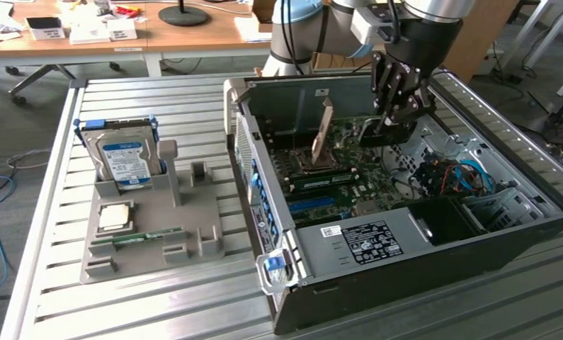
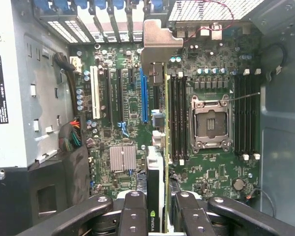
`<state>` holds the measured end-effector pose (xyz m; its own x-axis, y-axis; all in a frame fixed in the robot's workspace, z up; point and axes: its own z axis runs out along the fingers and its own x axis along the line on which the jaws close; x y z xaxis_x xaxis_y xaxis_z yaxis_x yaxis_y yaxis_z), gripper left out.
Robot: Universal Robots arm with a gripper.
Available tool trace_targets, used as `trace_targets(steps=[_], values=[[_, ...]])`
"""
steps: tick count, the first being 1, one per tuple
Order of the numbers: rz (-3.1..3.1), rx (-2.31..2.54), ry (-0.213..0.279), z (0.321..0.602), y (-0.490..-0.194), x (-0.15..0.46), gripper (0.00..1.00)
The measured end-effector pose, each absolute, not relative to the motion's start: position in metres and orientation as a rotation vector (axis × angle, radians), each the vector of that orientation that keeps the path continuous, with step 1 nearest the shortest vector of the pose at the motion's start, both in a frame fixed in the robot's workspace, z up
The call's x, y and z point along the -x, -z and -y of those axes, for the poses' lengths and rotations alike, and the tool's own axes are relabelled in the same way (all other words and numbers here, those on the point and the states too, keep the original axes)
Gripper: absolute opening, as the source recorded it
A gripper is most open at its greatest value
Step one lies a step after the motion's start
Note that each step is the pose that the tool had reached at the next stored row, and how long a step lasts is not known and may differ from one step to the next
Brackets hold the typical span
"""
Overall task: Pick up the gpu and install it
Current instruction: 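Insert the gpu into the slot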
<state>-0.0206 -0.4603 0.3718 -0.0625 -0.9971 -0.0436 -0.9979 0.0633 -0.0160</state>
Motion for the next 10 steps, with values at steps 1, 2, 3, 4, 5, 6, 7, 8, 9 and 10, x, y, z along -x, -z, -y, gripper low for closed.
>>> trace_targets(steps=[1, 2, 3, 4, 5, 6, 7, 8, 9, 10], values=[[-2.259, 2.121, -0.028, 0.4604, -0.3710, 0.0207, 0.27], [-2.259, 2.121, -0.028, 0.4604, -0.3708, 0.0207, 0.27], [-2.259, 2.121, -0.028, 0.4604, -0.3709, 0.0206, 0.27], [-2.259, 2.121, -0.028, 0.4604, -0.3708, 0.0206, 0.27], [-2.259, 2.121, -0.028, 0.4604, -0.3708, 0.0206, 0.27], [-2.259, 2.121, -0.028, 0.4604, -0.3708, 0.0206, 0.27], [-2.259, 2.121, -0.028, 0.4604, -0.3706, 0.0206, 0.27], [-2.259, 2.121, -0.028, 0.4604, -0.3703, 0.0206, 0.27], [-2.259, 2.121, -0.028, 0.4604, -0.3700, 0.0206, 0.27], [-2.259, 2.121, -0.028, 0.4604, -0.3697, 0.0206, 0.27]])
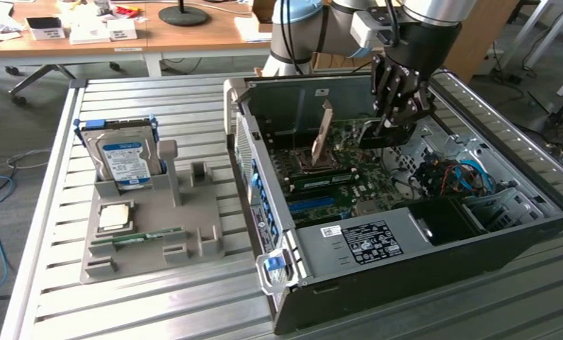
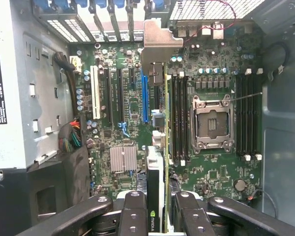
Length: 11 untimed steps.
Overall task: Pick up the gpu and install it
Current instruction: 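Insert the gpu into the slot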
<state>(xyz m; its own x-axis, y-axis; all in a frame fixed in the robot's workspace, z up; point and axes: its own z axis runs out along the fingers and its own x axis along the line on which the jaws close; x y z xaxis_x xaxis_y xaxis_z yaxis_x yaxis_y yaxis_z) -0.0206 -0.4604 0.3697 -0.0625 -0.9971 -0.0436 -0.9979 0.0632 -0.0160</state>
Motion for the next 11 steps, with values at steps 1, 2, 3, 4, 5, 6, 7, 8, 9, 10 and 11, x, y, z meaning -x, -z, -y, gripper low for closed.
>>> trace_targets(steps=[1, 2, 3, 4, 5, 6, 7, 8, 9, 10, 11], values=[[-2.259, 2.121, -0.028, 0.4604, -0.3694, 0.0206, 0.27], [-2.259, 2.121, -0.028, 0.4605, -0.3693, 0.0206, 0.27], [-2.259, 2.121, -0.028, 0.4605, -0.3694, 0.0206, 0.27], [-2.259, 2.121, -0.028, 0.4605, -0.3694, 0.0206, 0.27], [-2.259, 2.121, -0.028, 0.4605, -0.3693, 0.0206, 0.27], [-2.259, 2.121, -0.028, 0.4604, -0.3693, 0.0206, 0.27], [-2.259, 2.121, -0.028, 0.4604, -0.3693, 0.0206, 0.27], [-2.259, 2.121, -0.028, 0.4604, -0.3689, 0.0206, 0.27], [-2.259, 2.121, -0.029, 0.4604, -0.3682, 0.0206, 0.27], [-2.259, 2.121, -0.028, 0.4605, -0.3674, 0.0206, 0.27], [-2.259, 2.121, -0.028, 0.4605, -0.3666, 0.0206, 0.27]])
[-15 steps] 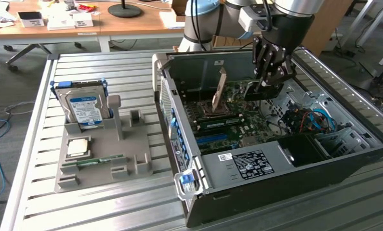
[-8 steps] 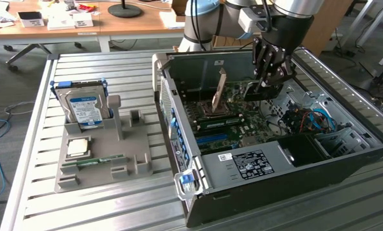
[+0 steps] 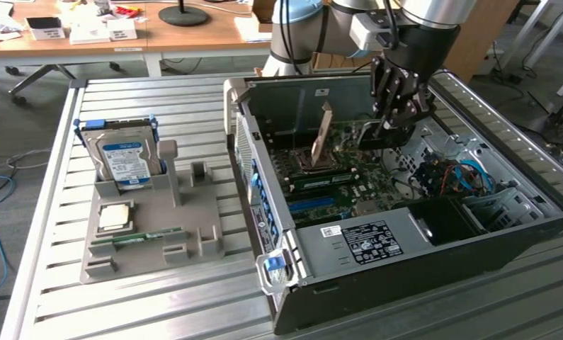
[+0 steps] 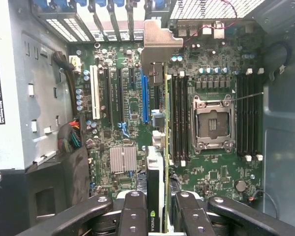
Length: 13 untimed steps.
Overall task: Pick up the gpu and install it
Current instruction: 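Insert the gpu into the slot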
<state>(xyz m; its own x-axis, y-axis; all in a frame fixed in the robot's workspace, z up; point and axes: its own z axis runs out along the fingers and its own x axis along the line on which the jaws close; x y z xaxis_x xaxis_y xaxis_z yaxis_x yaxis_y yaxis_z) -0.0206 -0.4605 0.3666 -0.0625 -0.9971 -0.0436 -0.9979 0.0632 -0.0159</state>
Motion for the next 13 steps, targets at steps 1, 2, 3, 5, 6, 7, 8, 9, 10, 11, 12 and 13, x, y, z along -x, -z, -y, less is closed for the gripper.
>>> trace_targets(steps=[1, 2, 3, 5, 6, 7, 8, 9, 10, 11, 12, 13], values=[[-2.259, 2.121, -0.028, 0.4604, -0.3662, 0.0206, 0.27], [-2.259, 2.121, -0.028, 0.4604, -0.3663, 0.0206, 0.27], [-2.259, 2.121, -0.028, 0.4604, -0.3663, 0.0206, 0.27], [-2.259, 2.121, -0.028, 0.4604, -0.3662, 0.0206, 0.27], [-2.259, 2.121, -0.028, 0.4604, -0.3662, 0.0206, 0.27], [-2.259, 2.121, -0.028, 0.4605, -0.3662, 0.0206, 0.27], [-2.259, 2.121, -0.028, 0.4604, -0.3659, 0.0206, 0.27], [-2.259, 2.121, -0.028, 0.4604, -0.3653, 0.0206, 0.27], [-2.259, 2.121, -0.028, 0.4605, -0.3651, 0.0206, 0.27], [-2.259, 2.121, -0.028, 0.4609, -0.3651, 0.0207, 0.27], [-2.259, 2.121, -0.028, 0.4618, -0.3650, 0.0208, 0.27], [-2.258, 2.121, -0.028, 0.4627, -0.3647, 0.0211, 0.27]])
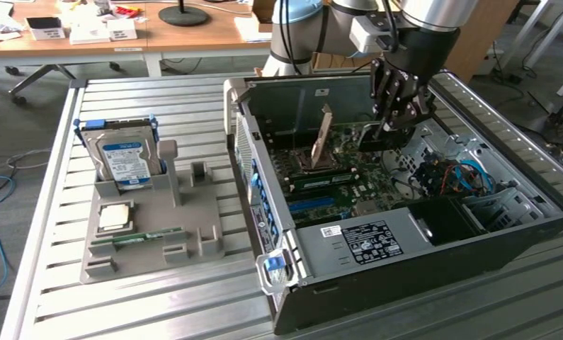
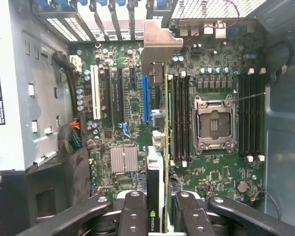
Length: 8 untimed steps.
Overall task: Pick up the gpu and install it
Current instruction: 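Insert the gpu into the slot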
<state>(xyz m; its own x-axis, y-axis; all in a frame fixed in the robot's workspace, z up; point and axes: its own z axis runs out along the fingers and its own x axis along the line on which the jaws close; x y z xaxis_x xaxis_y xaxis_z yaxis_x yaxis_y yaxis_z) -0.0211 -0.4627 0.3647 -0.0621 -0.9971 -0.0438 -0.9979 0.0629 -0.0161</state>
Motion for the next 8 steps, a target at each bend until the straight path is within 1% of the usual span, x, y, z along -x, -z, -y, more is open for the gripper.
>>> trace_targets(steps=[8], values=[[-2.255, 2.120, -0.023, 0.464, -0.353, 0.027, 0.27]])
